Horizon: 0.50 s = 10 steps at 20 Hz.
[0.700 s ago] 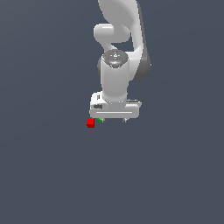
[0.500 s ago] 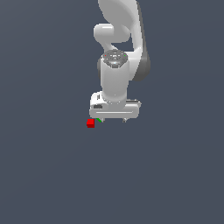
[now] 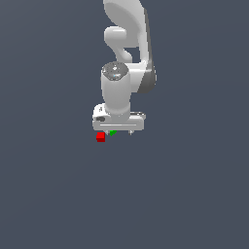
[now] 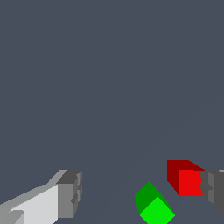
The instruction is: Stack the red cube on top of the green cube.
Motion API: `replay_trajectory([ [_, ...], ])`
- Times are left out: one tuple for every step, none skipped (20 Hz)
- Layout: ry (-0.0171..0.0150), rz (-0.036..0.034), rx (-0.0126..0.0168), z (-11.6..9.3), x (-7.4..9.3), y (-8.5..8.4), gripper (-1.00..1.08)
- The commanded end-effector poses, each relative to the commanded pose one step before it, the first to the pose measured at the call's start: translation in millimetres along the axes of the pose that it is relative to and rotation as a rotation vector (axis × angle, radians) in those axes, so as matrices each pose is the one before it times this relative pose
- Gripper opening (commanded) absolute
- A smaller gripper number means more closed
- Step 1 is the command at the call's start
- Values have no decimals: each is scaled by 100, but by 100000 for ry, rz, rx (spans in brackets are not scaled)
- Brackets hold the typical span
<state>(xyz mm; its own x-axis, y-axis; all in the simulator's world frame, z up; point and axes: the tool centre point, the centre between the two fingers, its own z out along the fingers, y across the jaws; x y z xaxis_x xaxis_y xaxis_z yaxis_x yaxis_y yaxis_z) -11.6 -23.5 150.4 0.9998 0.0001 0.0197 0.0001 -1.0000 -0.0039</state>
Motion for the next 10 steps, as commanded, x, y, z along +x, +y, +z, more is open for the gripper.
replay_trajectory([
  [-387, 238, -90, 1291, -1140, 1751, 100],
  [-157, 53, -35, 613, -520, 813, 100],
  [-128, 42, -30, 597, -522, 810, 100],
  [-170, 55, -40, 605, -500, 792, 100],
  [-111, 35, -27, 553, -484, 753, 100],
  [-144, 44, -35, 556, -459, 736, 100],
  [-129, 38, -30, 536, -437, 715, 100],
  [-130, 37, -28, 523, -412, 694, 100],
  [-113, 31, -23, 491, -382, 656, 100],
  [-103, 28, -21, 448, -345, 598, 100],
])
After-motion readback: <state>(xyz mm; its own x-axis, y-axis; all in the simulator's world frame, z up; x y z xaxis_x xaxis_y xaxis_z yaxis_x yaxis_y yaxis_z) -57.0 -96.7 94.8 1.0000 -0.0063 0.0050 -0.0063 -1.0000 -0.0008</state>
